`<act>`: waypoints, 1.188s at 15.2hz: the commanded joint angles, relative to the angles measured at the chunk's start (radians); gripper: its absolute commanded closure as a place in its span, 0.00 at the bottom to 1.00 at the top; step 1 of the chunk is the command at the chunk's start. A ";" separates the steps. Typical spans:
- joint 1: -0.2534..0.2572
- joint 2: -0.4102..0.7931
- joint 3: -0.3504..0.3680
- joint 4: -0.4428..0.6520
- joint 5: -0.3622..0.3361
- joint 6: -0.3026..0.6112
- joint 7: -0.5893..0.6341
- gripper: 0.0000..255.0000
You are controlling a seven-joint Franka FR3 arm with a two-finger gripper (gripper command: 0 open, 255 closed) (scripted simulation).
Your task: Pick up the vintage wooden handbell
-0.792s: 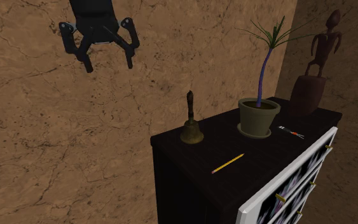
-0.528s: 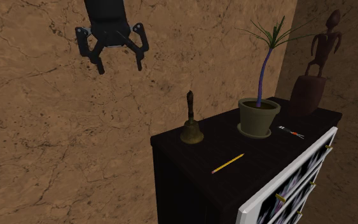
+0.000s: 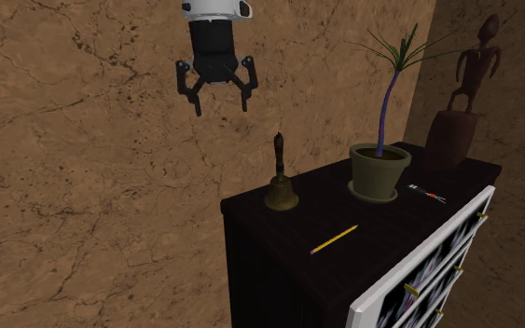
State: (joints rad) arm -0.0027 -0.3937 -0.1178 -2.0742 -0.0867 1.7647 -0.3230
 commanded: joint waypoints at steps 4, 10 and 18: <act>-0.012 0.201 -0.054 0.150 0.012 0.019 -0.092 0.00; -0.040 0.454 -0.099 0.378 0.051 0.001 -0.200 0.00; -0.096 0.740 -0.116 0.677 0.104 -0.058 -0.296 0.00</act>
State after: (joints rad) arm -0.0955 0.3323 -0.2339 -1.4029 0.0148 1.6995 -0.6148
